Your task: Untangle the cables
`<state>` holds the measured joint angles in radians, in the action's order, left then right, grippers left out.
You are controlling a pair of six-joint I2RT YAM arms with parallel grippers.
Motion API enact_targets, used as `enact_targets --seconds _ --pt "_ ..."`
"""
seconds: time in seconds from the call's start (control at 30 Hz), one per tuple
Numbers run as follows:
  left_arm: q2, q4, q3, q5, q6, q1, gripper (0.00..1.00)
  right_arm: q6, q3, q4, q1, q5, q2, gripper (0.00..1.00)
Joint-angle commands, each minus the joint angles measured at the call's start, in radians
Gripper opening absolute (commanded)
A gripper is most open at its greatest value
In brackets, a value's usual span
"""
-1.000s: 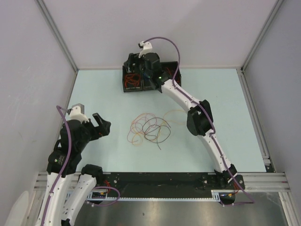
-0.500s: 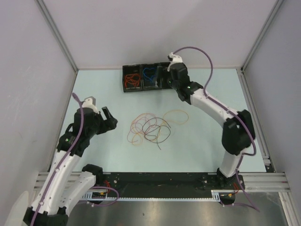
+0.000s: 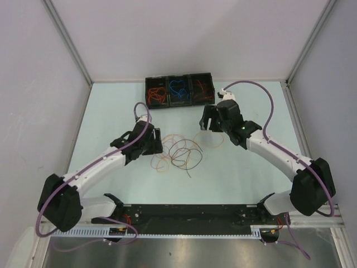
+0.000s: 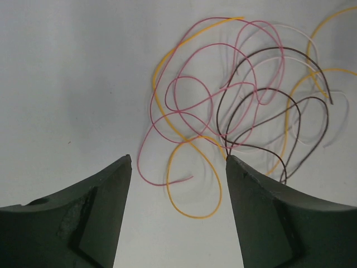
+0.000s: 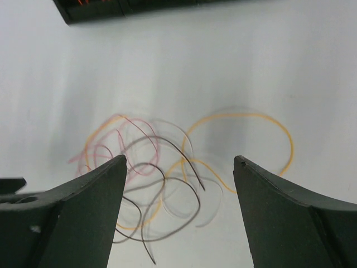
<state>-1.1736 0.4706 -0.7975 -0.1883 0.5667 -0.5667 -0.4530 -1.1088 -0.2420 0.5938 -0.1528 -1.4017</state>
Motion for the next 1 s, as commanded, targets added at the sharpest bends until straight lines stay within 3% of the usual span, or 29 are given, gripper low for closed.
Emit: enact_targets --seconds 0.0,0.47,0.57,0.6,0.73,0.8,0.97 --pt "-0.081 -0.145 0.004 -0.077 -0.025 -0.004 0.72 -0.033 0.056 -0.016 0.003 0.033 0.017 0.82" --pt "-0.322 -0.311 -0.045 -0.092 -0.071 -0.002 0.62 -0.006 0.063 -0.019 0.001 0.091 -0.02 0.82" --pt "-0.346 -0.329 -0.062 -0.099 -0.08 -0.004 0.49 -0.001 0.063 -0.023 0.001 0.096 -0.026 0.81" --pt "-0.348 -0.329 -0.072 -0.1 -0.082 -0.002 0.4 0.002 0.063 -0.025 0.001 0.096 -0.025 0.81" --pt "-0.345 -0.348 -0.088 -0.083 -0.103 -0.004 0.19 0.005 0.067 -0.025 0.003 0.101 -0.033 0.81" --pt "-0.343 -0.333 -0.106 -0.082 -0.105 -0.004 0.0 0.005 0.07 -0.023 0.003 0.107 -0.036 0.8" --pt "-0.288 -0.232 -0.167 -0.085 -0.097 -0.019 0.0 -0.004 0.079 -0.02 0.004 0.113 -0.022 0.79"
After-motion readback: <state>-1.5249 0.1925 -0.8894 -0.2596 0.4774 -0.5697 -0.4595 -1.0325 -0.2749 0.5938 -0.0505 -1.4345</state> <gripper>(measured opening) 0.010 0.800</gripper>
